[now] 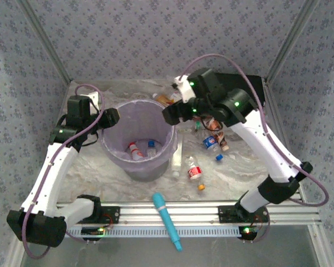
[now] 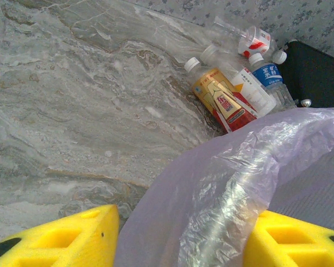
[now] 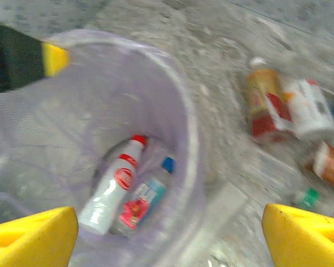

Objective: Put the plastic bottles in the bin

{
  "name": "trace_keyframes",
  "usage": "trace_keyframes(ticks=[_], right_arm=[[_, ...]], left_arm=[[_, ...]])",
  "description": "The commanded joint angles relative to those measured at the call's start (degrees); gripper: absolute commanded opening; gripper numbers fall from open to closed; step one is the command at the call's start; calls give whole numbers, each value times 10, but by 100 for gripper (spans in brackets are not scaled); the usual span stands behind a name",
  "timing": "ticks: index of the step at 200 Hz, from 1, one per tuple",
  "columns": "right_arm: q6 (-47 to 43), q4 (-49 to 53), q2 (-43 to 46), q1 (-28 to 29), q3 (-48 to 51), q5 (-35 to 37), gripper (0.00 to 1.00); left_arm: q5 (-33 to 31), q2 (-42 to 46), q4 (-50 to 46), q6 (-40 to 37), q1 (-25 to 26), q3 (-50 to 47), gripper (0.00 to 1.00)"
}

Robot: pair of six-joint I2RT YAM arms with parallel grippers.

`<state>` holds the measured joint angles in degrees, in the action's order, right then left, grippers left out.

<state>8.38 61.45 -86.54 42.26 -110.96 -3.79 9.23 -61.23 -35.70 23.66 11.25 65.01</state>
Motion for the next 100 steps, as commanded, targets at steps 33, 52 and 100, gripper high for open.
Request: trace_keyframes(ticks=[33,52,100], right_arm=[[52,56,83,-92,217,-32,91],[63,73,96,-96,287,-34,92],[124,1,111,-81,474,-85,100]], left_arm=[[2,-2,21,10,-2,-9,55],[0,1,21,11,-2,-9,55],[-6,1,23,14,-2,-11,55]])
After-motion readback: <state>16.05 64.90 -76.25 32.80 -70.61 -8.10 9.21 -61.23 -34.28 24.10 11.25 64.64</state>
